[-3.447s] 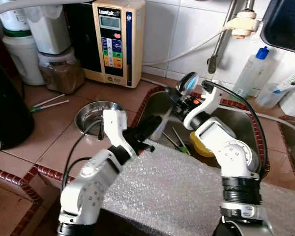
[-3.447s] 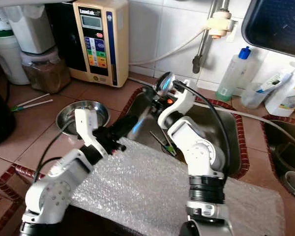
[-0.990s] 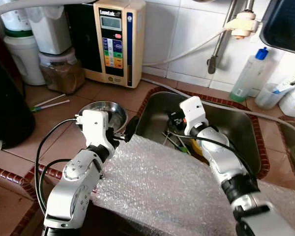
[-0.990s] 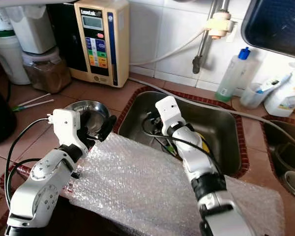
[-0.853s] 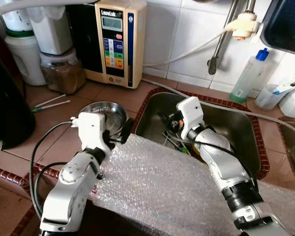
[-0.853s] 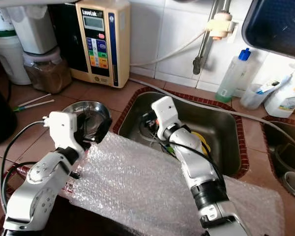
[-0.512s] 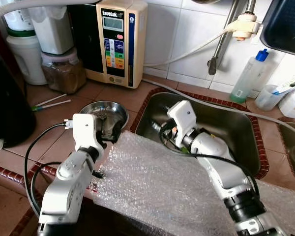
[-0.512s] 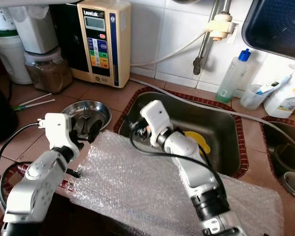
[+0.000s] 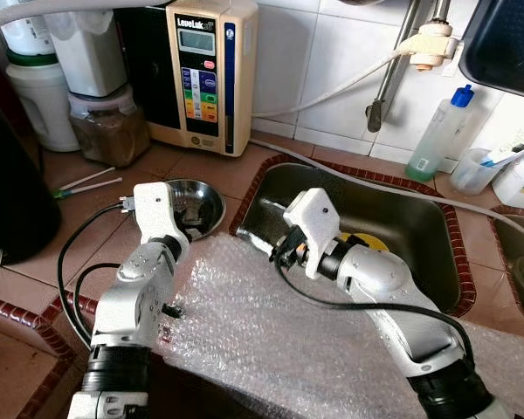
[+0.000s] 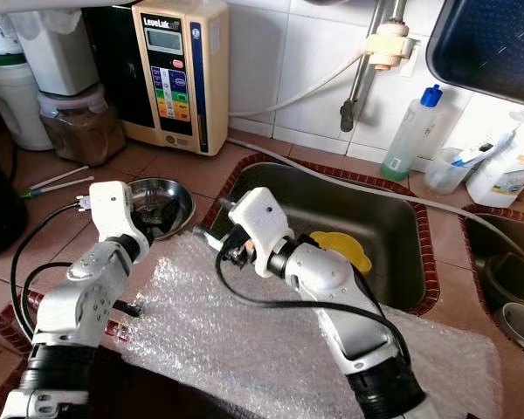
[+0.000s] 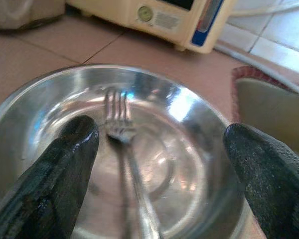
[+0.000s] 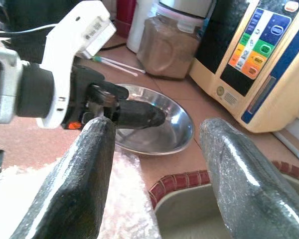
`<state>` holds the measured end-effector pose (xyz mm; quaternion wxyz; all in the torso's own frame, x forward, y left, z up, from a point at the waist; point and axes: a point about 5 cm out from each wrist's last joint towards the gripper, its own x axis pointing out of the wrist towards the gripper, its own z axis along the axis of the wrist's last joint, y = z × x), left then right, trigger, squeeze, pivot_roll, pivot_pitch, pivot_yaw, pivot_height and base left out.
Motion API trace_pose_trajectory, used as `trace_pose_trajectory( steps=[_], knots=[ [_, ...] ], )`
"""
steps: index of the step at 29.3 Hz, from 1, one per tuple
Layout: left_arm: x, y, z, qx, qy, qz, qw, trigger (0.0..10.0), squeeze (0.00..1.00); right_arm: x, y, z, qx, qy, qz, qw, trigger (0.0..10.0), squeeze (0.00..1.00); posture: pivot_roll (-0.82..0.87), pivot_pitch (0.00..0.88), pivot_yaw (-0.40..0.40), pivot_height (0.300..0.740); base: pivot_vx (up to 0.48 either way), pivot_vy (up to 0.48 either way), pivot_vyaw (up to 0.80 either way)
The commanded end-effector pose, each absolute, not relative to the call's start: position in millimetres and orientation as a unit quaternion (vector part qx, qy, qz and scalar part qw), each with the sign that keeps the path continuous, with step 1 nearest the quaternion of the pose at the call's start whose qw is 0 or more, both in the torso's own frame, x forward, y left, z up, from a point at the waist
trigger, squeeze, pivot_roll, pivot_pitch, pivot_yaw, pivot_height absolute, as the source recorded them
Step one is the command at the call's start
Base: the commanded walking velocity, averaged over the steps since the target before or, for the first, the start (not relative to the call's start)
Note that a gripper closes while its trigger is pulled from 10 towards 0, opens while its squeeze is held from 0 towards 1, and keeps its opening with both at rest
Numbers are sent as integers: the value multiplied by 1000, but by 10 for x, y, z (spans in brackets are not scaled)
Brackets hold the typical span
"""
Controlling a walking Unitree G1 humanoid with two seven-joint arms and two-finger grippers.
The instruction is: Kitchen organization
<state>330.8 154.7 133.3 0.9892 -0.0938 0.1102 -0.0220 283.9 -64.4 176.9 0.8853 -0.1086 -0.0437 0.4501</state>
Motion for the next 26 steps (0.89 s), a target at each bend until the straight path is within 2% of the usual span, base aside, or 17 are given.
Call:
trace_pose_trajectory(
  steps=[1,4,9,13,17,18,19,20,21,22,26],
  knots=[
    [3350,1530,1349,-100,114,-20,988,10000,0,2802,-640,1773,-111,-41,459,880,10000,0,33,0,-23,740,0,0,0],
    [3388,1504,1329,-149,134,-11,980,10000,0,2769,-620,1787,-108,-50,465,877,10000,0,34,0,-20,740,0,0,0],
    [3405,1500,1350,-143,131,-12,981,10000,0,2775,-617,1812,-99,-53,463,879,10000,0,31,0,-17,740,0,0,0],
    [3460,1518,1326,-130,161,-4,978,10000,0,2664,-627,1884,-71,-25,503,861,10000,0,34,0,-13,740,0,0,0],
    [3473,1538,1311,-132,173,0,976,10000,0,2656,-646,1902,-66,-23,507,859,10000,0,34,0,-13,740,0,0,0],
    [3472,1555,1294,-134,182,7,974,8510,0,2657,-652,1908,-65,-23,508,859,10000,0,35,0,-13,740,0,0,0],
    [3472,1563,1287,-140,185,13,973,8510,0,2657,-653,1909,-65,-23,508,859,10000,0,36,0,-15,740,0,0,0],
    [3468,1568,1276,-140,194,15,971,2706,0,2656,-655,1911,-69,-23,508,858,10000,0,37,0,-15,740,0,0,0],
    [3468,1568,1276,-140,194,15,971,2706,0,2656,-655,1911,-69,-23,508,858,10000,0,37,0,-15,740,0,0,0],
    [3469,1570,1269,-138,199,14,970,0,0,2653,-655,1919,-69,-21,509,858,10000,0,39,0,-15,740,0,0,0],
    [3466,1572,1259,-142,204,13,969,0,0,2654,-652,1923,-69,-20,510,857,10000,0,39,0,-15,740,0,0,0]
  ],
)
